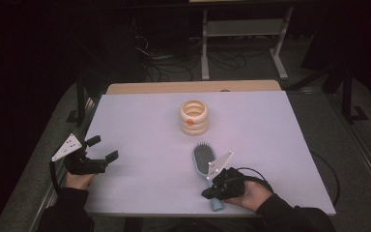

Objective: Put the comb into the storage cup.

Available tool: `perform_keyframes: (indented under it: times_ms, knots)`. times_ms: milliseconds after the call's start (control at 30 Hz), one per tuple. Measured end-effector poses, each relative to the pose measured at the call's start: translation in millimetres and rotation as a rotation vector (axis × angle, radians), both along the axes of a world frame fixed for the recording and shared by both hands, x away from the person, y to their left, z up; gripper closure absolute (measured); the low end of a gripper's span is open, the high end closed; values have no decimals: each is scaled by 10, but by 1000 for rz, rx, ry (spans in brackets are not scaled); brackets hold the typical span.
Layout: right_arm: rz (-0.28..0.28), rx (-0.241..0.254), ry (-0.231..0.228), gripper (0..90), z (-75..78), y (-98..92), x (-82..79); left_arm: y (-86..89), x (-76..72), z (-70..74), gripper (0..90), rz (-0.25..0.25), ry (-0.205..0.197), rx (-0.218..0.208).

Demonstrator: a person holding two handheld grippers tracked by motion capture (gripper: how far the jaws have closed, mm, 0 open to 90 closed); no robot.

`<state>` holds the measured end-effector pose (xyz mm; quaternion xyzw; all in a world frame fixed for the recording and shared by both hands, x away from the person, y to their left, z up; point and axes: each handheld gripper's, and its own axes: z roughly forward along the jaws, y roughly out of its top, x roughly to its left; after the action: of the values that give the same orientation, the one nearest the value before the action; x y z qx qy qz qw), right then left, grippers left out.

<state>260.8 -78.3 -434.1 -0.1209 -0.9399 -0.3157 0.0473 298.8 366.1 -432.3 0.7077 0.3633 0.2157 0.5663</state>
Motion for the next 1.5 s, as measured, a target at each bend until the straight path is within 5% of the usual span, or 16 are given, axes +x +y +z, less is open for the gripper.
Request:
perform_keyframes:
  times_ms: [867,1500]
  knots:
    - [43,-98,55,889,-72,-23,-39,-12,2,-2,0,-5,-1,9]
    - [23,-115,89,889,-73,-187,11,-12,6,-5,0,-6,2,13]
